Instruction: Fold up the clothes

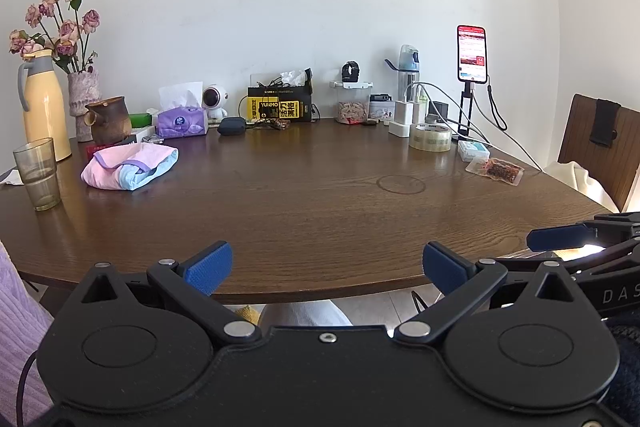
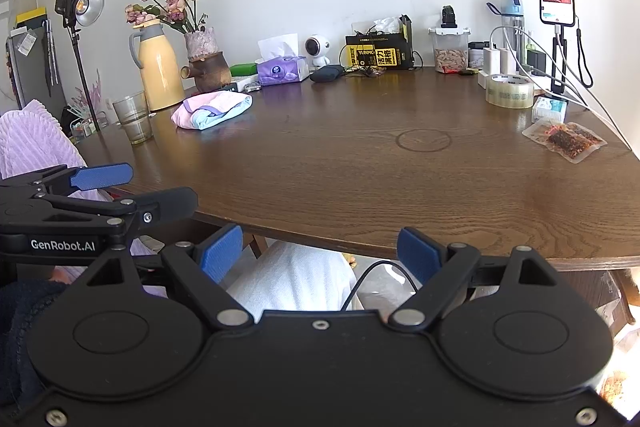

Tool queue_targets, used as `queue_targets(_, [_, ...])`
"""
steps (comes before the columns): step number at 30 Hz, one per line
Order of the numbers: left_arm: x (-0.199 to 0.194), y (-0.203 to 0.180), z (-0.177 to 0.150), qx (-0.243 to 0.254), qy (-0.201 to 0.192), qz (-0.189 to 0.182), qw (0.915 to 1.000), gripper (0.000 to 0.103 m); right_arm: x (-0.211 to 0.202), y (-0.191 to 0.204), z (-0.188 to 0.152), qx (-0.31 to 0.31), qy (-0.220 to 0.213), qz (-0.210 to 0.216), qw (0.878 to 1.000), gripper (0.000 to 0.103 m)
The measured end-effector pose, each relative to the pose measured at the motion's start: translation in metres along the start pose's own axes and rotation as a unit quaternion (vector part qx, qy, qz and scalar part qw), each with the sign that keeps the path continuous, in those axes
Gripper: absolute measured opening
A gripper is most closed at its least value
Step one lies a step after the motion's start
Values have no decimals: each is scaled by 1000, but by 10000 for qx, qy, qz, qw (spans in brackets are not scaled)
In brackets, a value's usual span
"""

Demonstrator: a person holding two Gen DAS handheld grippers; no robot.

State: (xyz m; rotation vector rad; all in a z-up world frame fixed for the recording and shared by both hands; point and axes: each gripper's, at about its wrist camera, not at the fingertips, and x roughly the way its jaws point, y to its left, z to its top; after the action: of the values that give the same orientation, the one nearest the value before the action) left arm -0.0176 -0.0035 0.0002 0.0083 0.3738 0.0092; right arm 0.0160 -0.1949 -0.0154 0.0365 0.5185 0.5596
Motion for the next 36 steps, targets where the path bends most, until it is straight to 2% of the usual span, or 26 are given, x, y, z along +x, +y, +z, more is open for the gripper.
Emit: queue_targets(36, [3,0,2,-5,10,4,10000,102,-2,-3,-2,5,-1,-12,10000,90])
